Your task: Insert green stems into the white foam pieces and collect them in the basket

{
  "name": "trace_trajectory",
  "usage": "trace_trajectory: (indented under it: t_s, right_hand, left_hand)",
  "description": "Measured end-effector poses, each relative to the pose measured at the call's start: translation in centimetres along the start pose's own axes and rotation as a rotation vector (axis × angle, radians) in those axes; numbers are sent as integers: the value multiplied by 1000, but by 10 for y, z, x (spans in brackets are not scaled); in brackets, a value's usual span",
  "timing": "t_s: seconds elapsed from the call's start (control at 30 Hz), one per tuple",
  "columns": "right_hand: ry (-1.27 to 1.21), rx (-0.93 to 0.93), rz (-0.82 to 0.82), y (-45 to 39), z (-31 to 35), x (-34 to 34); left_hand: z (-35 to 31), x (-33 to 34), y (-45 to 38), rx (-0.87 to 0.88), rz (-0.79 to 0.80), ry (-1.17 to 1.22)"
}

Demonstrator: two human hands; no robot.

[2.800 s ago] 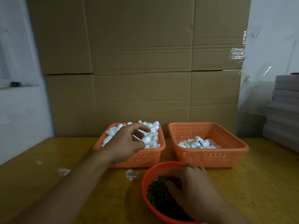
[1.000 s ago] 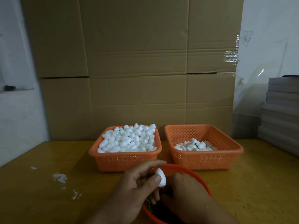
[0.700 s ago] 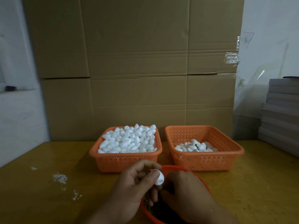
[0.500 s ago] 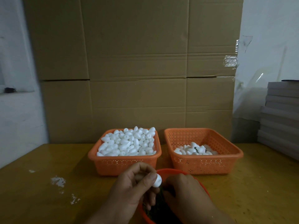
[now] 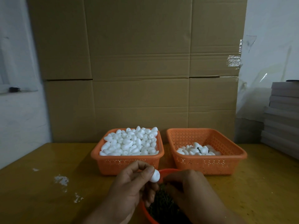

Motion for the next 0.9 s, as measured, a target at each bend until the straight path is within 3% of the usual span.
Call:
trace_trajectory:
  t_s: [0.1, 0.33, 0.53, 0.9]
  right_hand:
    - [-248, 85, -29, 0, -6, -12]
    - [-688, 116, 116, 5, 3, -16]
    - [-753, 91, 125, 8, 10, -20]
    - [-611, 26, 87, 12, 20, -20]
  left_hand:
    - [0, 0, 0, -5, -17, -3]
    - [0, -3, 2, -22, -30, -12]
    - [2, -5, 1, -19, -31, -32]
    - [0, -5, 0, 37, -22, -89]
Point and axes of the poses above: each hand's wrist, its own y-axis away from the middle knuckle, its own x-axis out of the palm, z = x × y, the point moved 9 cm from there along -y, towards the middle knuckle, and after that the axes turned 14 degrees about x, right-handed, at the moved point
